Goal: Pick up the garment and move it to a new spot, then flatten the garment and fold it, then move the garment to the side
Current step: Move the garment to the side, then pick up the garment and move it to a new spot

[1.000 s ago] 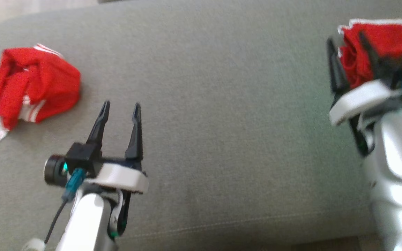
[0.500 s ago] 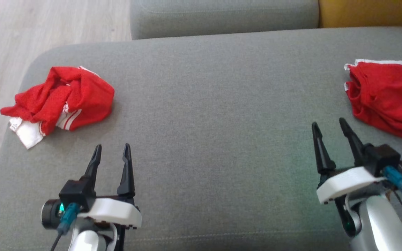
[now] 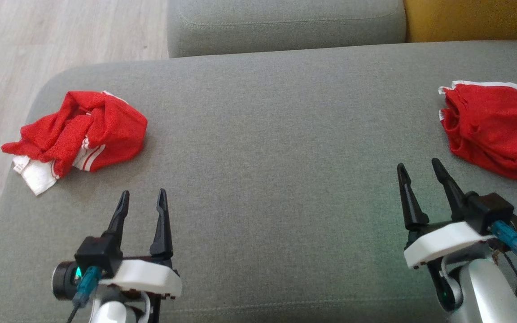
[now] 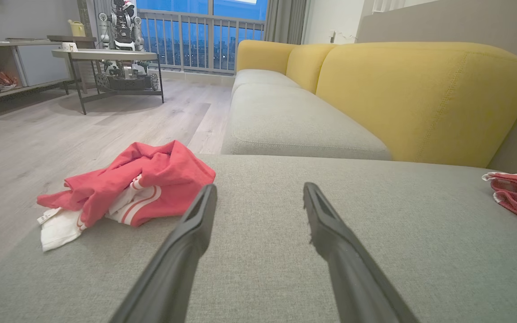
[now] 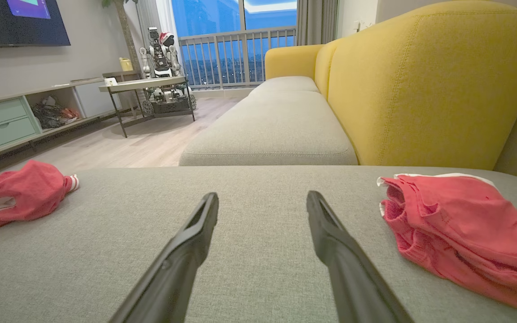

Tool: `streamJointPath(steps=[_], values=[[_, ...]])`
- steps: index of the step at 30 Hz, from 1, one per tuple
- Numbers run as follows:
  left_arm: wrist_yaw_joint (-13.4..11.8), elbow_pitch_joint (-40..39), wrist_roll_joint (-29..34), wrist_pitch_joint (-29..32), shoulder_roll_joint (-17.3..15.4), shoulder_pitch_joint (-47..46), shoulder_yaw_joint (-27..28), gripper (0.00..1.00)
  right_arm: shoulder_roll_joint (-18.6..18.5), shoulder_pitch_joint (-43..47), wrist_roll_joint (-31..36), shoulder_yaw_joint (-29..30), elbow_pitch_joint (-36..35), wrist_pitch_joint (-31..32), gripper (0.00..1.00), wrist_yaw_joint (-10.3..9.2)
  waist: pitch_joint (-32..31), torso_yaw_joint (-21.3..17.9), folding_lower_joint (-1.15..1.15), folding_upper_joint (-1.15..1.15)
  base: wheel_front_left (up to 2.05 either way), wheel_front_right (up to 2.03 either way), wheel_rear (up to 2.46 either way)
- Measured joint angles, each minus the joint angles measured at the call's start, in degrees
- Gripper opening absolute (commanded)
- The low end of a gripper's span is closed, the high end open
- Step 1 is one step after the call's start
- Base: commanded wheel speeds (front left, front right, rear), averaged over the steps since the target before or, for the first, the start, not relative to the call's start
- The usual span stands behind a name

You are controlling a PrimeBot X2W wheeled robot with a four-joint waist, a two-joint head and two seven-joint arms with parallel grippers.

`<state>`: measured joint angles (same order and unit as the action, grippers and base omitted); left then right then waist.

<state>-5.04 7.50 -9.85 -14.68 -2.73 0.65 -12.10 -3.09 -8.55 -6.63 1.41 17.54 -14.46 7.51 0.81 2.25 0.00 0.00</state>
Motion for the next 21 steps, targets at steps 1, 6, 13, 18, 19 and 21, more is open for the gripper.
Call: streamJointPath(steps=[1, 6, 13, 18, 19, 21], values=[[0.0, 0.0, 0.0, 0.0, 0.0, 0.0, 0.0, 1.0, 0.0, 0.0, 0.0, 0.1, 0.0, 0.0, 1.0, 0.0, 0.0, 0.1, 0.0, 0.0, 0.0, 0.0, 0.0], [0.0, -0.2, 0.0, 0.0, 0.0, 0.0, 0.0, 1.0, 0.0, 0.2, -0.3, 0.2, -0.2, 0.0, 1.0, 0.0, -0.2, 1.2, 0.0, 0.0, 0.0, 0.0, 0.0], [0.2, -0.6, 0.2, 0.0, 0.0, 0.2, 0.1, 1.0, 0.0, 1.5, -2.3, -2.0, -1.4, 0.0, 1.0, 0.0, -0.9, 5.5, 0.0, 0.0, 0.0, 0.0, 0.0], [0.5, -0.8, 0.7, 0.0, 0.0, 0.6, 0.9, 1.0, 0.1, 2.3, -3.2, -3.5, -2.1, 0.0, 1.0, 0.0, -1.5, 10.0, 0.0, 0.0, 0.0, 0.0, 0.0], [0.6, -0.9, 0.7, 0.0, 0.0, 0.8, 1.2, 1.0, 0.1, 2.5, -3.3, -3.7, -2.2, 0.0, 1.0, 0.0, -1.6, 11.0, 0.0, 0.0, 0.0, 0.0, 0.0], [0.6, -1.1, 0.8, 0.0, 0.0, 1.5, 1.7, 1.0, 0.1, 2.5, -3.5, -3.9, -2.4, 0.0, 1.0, 0.0, -1.8, 13.0, 0.01, 0.0, 0.0, 0.0, 0.0]])
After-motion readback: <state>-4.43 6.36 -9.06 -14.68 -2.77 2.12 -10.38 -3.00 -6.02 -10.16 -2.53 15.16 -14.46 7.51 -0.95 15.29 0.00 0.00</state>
